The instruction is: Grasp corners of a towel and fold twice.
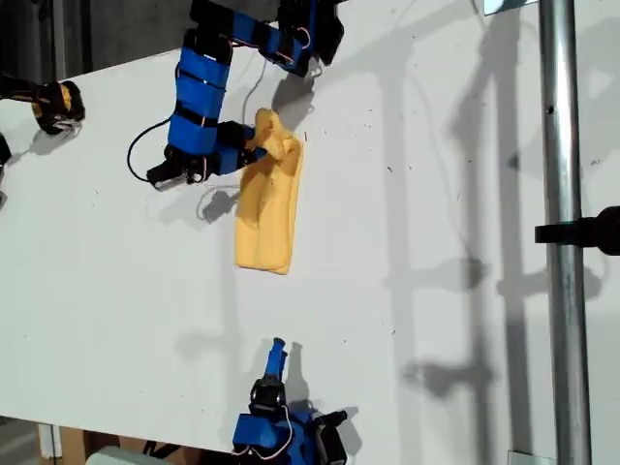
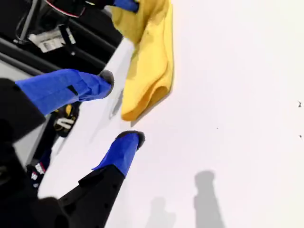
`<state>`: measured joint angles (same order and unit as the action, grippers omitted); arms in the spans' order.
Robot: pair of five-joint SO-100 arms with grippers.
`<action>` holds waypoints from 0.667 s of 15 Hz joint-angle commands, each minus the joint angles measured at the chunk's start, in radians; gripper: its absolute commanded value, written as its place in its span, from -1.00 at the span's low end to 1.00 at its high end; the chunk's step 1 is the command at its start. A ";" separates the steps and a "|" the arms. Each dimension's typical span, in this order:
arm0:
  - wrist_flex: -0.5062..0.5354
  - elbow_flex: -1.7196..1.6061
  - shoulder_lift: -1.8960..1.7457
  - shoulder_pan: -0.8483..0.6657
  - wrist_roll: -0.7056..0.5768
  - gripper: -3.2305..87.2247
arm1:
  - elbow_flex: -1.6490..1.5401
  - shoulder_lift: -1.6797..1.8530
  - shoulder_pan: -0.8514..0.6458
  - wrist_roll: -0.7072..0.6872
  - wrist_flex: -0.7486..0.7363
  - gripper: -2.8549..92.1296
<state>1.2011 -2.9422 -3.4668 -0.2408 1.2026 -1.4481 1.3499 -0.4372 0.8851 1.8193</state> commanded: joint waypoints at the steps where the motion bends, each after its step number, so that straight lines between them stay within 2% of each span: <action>1: 0.003 0.017 -0.006 0.009 0.005 -0.50 | 0.238 0.003 0.043 -0.031 -0.009 -0.94; 3: 0.003 0.015 -0.006 0.011 0.006 -0.50 | 0.331 0.005 0.075 -0.037 -0.083 -0.94; 7: 0.003 0.015 -0.006 0.009 0.006 -0.50 | 0.325 -0.034 0.106 -0.028 -0.376 -0.94; 10: 0.003 0.014 -0.006 0.015 0.012 -0.50 | 0.324 -0.158 0.084 -0.026 -0.491 -0.94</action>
<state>1.2011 -2.9422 -3.4668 -0.2408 1.2026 -1.1796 1.2057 -0.3436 0.8621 1.3806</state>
